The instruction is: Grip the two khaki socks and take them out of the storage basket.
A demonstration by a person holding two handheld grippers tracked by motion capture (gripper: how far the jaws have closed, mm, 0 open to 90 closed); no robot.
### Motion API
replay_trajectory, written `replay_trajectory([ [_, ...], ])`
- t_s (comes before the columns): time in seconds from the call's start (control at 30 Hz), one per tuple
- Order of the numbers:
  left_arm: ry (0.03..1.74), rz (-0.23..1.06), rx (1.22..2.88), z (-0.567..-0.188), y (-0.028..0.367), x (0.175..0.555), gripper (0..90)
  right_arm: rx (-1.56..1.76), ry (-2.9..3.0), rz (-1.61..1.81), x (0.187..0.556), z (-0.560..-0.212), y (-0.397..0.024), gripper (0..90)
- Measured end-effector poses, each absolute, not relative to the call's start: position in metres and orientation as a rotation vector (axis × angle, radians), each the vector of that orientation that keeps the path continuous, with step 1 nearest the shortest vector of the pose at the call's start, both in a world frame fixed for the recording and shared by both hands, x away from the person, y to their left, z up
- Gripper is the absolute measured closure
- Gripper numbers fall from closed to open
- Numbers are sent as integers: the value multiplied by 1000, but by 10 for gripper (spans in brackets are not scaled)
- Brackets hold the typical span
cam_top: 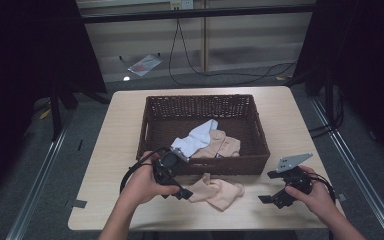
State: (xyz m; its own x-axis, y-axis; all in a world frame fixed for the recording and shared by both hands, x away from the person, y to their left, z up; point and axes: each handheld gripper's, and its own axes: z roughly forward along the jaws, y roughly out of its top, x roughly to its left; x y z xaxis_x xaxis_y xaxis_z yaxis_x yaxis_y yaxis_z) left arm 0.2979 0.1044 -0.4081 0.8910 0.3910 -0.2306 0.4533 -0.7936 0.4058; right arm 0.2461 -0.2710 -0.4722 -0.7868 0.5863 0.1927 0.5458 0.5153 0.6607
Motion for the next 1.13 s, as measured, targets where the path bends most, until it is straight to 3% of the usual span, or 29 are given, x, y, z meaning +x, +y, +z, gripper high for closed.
replay_trajectory([
  [1.13,543,-203,2641,-458,99,283,65,986,2691,1145,246,-471,-270,33],
])
